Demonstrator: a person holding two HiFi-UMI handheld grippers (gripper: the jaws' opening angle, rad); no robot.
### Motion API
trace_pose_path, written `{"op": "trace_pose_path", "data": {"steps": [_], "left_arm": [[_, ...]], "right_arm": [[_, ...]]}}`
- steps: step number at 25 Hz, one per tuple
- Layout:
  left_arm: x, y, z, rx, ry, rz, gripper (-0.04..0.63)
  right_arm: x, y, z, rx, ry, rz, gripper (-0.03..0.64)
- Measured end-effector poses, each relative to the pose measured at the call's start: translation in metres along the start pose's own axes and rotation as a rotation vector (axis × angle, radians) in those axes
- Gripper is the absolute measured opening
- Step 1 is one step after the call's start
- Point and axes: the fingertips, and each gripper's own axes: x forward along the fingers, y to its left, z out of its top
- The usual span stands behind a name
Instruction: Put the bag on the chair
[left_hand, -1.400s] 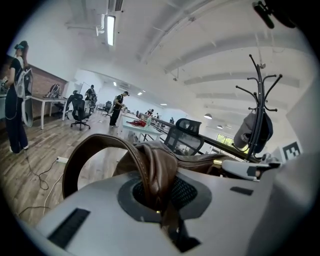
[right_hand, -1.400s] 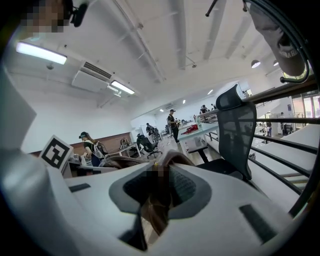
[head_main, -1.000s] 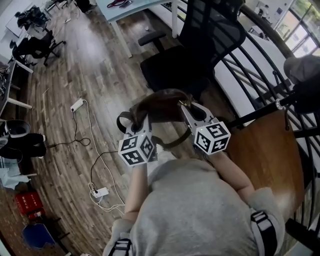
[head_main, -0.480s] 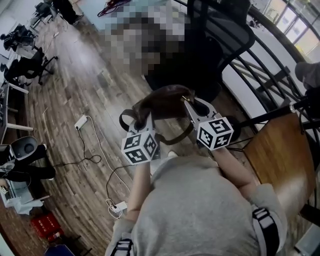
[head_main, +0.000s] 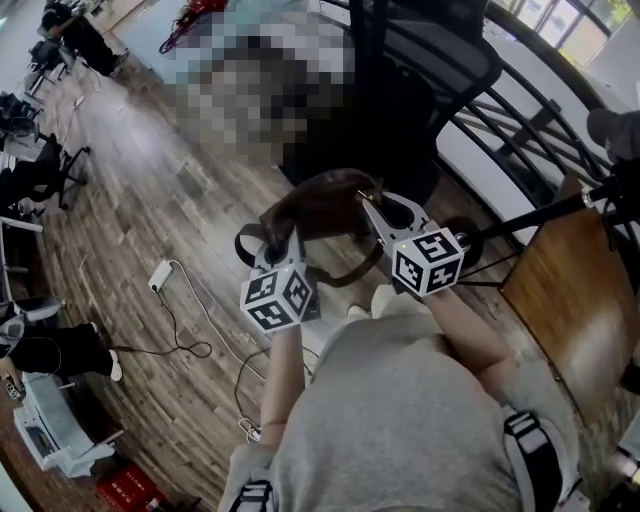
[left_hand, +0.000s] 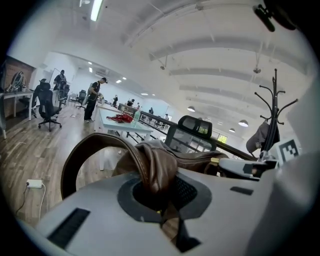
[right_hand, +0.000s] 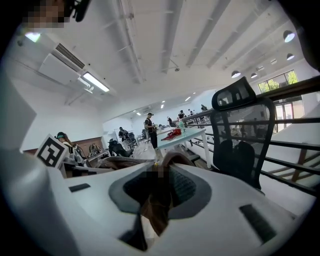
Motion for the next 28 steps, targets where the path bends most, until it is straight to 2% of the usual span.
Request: {"op": "trace_pose_path", "data": {"steps": [10, 18, 28], "left_arm": [[0.058, -0.002, 0.014, 0.014, 0.022, -0.067, 0.018], [0.133, -0.017, 0.033, 0.039, 0.047, -0.091, 0.018], [0.223, -0.03, 0.049, 0.036, 0.078, -0.086, 0.018]], "right_arm": [[0.028, -0.038, 0.015, 0.006, -0.005, -0.068, 0.064], [0.063, -0.102, 0.034, 0.021, 0.005, -0.086, 0.064], [0.107, -0.175, 0.053, 0.037, 0.038, -0.084, 0.064]]}}
